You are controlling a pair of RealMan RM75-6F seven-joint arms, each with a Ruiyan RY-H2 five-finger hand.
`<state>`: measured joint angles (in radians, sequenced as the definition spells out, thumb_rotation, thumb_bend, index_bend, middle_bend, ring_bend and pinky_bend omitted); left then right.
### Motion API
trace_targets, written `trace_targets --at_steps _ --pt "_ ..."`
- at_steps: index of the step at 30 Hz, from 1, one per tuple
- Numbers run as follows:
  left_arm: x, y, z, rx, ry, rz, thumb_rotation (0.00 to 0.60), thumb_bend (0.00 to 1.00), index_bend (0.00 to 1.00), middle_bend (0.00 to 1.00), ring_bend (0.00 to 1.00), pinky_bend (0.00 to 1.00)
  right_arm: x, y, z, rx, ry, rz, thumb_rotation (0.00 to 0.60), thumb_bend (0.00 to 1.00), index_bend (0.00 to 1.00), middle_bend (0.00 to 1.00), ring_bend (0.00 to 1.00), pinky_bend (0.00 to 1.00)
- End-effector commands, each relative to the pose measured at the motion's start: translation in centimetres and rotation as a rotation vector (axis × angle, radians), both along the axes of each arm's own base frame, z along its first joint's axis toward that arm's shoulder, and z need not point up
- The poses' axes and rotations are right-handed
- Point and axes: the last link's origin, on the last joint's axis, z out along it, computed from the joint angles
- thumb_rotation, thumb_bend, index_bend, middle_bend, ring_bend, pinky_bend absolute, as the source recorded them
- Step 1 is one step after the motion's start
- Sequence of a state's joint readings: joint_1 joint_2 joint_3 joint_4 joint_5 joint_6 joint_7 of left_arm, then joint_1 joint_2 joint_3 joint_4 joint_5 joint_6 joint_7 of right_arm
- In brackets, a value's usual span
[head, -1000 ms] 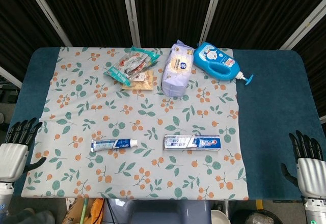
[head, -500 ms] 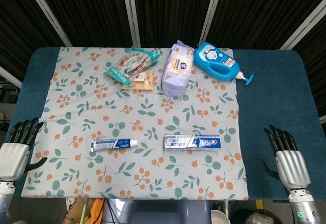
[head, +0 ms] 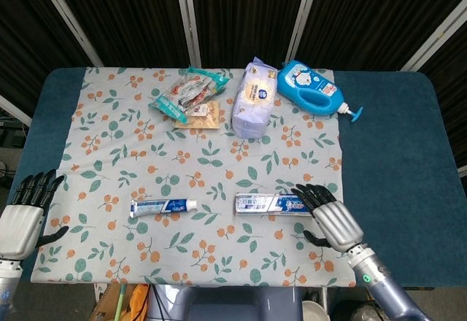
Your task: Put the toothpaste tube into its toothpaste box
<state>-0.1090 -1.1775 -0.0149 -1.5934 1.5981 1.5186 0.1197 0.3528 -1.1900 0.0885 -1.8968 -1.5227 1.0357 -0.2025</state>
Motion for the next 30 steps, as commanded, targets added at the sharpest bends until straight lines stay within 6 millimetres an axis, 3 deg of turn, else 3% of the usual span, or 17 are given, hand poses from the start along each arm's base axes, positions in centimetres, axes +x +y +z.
trace_targets --at_steps 1,21,30 --pt "0.0 0.0 0.0 -0.004 -0.003 0.002 0.600 0.09 0.00 0.00 0.00 0.00 1.6 -0.9 -2.0 0.032 0.009 0.017 0.600 0.32 0.01 0.09 0.06 0.10" --pt "-0.1 0.1 -0.1 -0.031 -0.017 0.019 0.600 0.09 0.00 0.00 0.00 0.00 1.2 -4.1 -6.1 0.063 0.098 -0.060 0.600 0.32 0.01 0.13 0.10 0.10" --pt "-0.1 0.3 -0.2 -0.047 -0.019 0.028 0.600 0.09 0.00 0.00 0.00 0.00 0.4 -5.0 -7.4 0.063 0.123 -0.094 0.600 0.32 0.16 0.34 0.28 0.17"
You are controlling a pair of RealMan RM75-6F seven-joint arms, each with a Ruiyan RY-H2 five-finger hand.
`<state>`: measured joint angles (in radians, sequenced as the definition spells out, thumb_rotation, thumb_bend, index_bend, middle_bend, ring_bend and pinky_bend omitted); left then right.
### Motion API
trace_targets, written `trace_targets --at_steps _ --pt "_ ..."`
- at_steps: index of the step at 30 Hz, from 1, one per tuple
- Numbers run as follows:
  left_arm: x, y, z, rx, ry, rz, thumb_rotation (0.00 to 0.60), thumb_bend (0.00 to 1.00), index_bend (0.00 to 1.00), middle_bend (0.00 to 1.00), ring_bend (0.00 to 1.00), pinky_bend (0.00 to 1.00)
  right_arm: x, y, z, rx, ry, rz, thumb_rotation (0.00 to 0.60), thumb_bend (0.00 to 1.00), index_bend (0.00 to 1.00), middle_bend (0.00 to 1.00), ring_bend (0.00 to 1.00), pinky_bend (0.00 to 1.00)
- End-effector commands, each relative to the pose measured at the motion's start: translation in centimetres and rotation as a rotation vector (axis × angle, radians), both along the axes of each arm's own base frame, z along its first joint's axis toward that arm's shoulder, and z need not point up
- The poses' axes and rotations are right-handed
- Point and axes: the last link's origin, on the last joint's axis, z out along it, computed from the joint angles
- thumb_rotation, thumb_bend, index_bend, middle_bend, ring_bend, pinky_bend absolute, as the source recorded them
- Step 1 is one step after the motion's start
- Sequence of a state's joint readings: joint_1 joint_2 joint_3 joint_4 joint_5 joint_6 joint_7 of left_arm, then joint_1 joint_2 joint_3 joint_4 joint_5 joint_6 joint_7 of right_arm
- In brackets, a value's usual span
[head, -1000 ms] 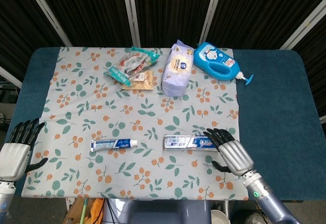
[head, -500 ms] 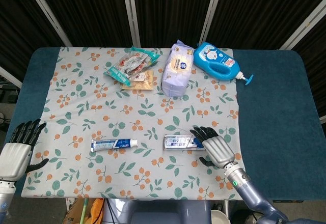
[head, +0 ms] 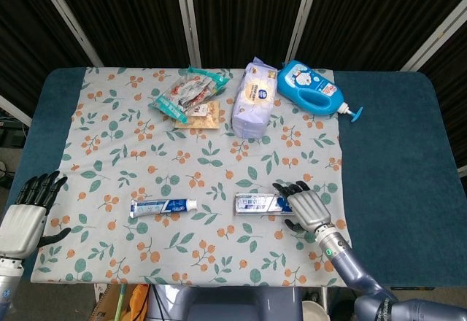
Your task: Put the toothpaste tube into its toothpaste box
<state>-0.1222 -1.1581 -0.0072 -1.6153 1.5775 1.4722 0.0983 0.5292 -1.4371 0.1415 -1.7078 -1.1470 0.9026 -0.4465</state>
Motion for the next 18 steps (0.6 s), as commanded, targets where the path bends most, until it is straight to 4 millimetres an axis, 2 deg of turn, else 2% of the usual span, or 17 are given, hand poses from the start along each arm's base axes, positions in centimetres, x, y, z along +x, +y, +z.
trace_targets --at_steps 1,6,9,14,18 --pt "0.0 0.1 0.0 -0.003 -0.002 0.002 0.600 0.09 0.00 0.00 0.00 0.00 -0.2 -0.2 -0.4 -0.002 0.002 -0.008 0.600 0.32 0.17 0.35 0.30 0.18" --pt "0.0 0.1 -0.1 -0.007 -0.005 0.006 0.600 0.09 0.00 0.00 0.00 0.01 -0.4 -0.5 -0.5 -0.009 -0.007 -0.021 0.600 0.32 0.26 0.44 0.41 0.28" --pt "0.0 0.2 -0.1 -0.009 -0.005 0.004 0.600 0.09 0.00 0.00 0.02 0.05 -0.3 -0.6 -0.4 -0.020 -0.022 -0.019 0.600 0.32 0.29 0.46 0.43 0.33" --pt "0.2 0.6 -0.1 -0.002 -0.021 0.003 0.600 0.09 0.02 0.03 0.09 0.17 -0.2 -0.2 0.3 -0.036 -0.056 -0.012 0.600 0.32 0.30 0.46 0.43 0.33" --pt "0.9 1.2 -0.2 -0.005 -0.037 -0.007 0.600 0.09 0.07 0.08 0.15 0.22 0.2 0.3 1.4 -0.056 -0.095 0.003 0.600 0.32 0.30 0.46 0.43 0.34"
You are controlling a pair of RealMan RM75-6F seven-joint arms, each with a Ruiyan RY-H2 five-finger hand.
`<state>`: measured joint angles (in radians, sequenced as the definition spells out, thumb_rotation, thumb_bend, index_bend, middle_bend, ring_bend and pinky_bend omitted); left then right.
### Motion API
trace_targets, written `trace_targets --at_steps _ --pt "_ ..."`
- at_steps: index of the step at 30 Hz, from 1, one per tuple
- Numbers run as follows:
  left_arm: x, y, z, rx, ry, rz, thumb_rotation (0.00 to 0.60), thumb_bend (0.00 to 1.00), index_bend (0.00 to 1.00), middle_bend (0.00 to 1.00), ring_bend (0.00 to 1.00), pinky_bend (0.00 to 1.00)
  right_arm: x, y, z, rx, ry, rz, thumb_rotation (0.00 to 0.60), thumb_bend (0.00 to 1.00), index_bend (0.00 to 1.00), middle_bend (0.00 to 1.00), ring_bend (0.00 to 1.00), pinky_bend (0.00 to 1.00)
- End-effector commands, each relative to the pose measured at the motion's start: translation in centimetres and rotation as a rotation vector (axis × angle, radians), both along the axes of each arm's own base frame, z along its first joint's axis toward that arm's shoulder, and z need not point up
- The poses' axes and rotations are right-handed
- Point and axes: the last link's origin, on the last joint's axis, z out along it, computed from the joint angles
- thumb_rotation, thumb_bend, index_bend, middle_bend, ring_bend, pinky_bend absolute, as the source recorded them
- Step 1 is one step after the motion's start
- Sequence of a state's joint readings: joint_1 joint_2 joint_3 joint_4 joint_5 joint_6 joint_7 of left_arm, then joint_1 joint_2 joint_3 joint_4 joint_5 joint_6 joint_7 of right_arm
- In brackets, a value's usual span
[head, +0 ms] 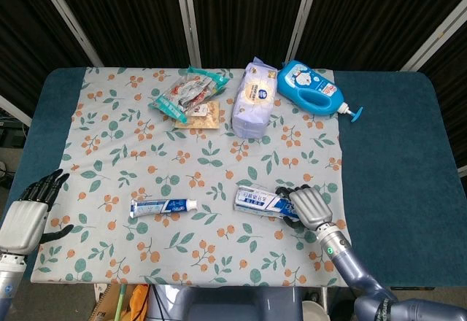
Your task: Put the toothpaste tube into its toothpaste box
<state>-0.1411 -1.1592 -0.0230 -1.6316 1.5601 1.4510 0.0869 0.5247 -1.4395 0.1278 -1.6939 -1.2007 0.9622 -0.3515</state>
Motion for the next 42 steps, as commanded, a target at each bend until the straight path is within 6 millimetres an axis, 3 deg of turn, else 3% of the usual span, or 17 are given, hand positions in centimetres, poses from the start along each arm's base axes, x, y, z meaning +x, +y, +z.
trace_targets --at_steps 1,9,20,32,42 --pt "0.7 0.6 -0.1 -0.003 -0.010 -0.011 0.600 0.09 0.09 0.11 0.17 0.23 0.3 0.6 1.1 -0.021 -0.038 0.013 0.600 0.32 0.30 0.46 0.43 0.34" --pt "3.8 3.2 -1.3 -0.060 -0.008 -0.045 0.600 0.10 0.19 0.24 0.29 0.35 0.6 2.1 3.8 -0.081 -0.123 0.043 0.600 0.32 0.30 0.46 0.43 0.34" --pt "7.9 5.9 -7.2 -0.296 0.062 0.023 0.600 0.12 0.26 0.30 0.33 0.37 -0.2 2.6 6.2 -0.125 -0.184 0.036 0.600 0.32 0.30 0.46 0.43 0.34" --pt "10.3 7.1 -13.2 -0.331 0.113 0.009 0.600 0.14 0.31 0.35 0.37 0.41 -0.2 2.4 7.1 -0.145 -0.223 0.034 0.600 0.32 0.30 0.46 0.43 0.33" --pt "11.0 7.8 -15.3 -0.313 0.128 0.013 0.600 0.15 0.37 0.42 0.42 0.44 -0.4 2.2 7.3 -0.157 -0.239 0.027 0.600 0.32 0.30 0.46 0.43 0.33"
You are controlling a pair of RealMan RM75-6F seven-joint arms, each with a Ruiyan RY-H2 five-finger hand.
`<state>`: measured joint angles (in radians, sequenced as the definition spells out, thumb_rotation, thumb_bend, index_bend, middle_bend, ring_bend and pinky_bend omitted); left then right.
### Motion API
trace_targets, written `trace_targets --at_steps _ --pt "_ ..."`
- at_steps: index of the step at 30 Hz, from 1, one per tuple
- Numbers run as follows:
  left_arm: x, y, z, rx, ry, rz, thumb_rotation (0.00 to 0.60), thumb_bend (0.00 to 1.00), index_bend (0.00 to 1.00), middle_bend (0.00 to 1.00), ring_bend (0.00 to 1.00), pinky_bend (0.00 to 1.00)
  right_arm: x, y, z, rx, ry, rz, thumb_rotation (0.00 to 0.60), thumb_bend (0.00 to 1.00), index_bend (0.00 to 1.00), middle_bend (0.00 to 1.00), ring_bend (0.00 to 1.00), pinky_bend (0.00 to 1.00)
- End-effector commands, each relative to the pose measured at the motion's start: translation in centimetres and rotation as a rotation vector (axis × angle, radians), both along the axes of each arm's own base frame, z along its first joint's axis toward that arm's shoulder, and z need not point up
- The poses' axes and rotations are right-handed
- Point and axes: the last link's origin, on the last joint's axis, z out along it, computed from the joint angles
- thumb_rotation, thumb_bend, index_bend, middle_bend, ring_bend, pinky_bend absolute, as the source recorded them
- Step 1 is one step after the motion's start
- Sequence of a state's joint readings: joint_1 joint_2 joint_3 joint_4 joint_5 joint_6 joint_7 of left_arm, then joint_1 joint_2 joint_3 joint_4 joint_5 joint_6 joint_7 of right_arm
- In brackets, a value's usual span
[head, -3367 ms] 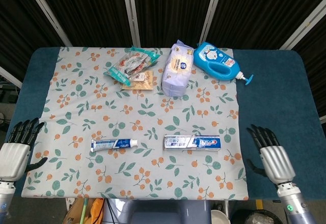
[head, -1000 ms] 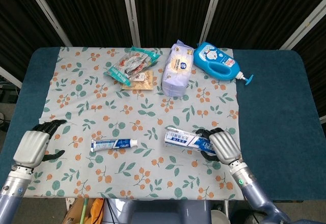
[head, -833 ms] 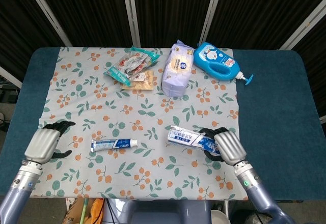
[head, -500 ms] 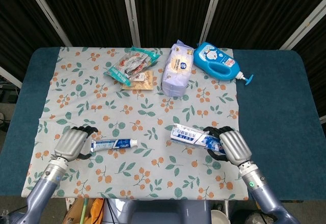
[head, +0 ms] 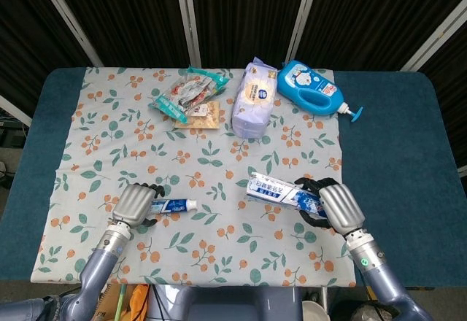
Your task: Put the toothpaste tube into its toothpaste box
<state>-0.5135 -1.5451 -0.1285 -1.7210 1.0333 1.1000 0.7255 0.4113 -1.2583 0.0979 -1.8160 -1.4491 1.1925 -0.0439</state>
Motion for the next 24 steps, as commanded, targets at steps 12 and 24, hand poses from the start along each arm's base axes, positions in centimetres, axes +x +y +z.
trace_targets --at_steps 12,24 --pt "-1.2 0.0 -0.8 0.005 0.025 0.049 0.600 0.25 0.44 0.50 0.49 0.50 -0.1 -0.1 0.0 -0.007 -0.001 0.000 0.600 0.32 0.30 0.46 0.43 0.33" --pt "-0.5 0.5 -0.4 0.056 0.042 -0.034 0.600 0.43 0.62 0.69 0.67 0.63 -0.2 -0.1 0.1 -0.014 -0.005 -0.003 0.600 0.32 0.30 0.46 0.43 0.34"
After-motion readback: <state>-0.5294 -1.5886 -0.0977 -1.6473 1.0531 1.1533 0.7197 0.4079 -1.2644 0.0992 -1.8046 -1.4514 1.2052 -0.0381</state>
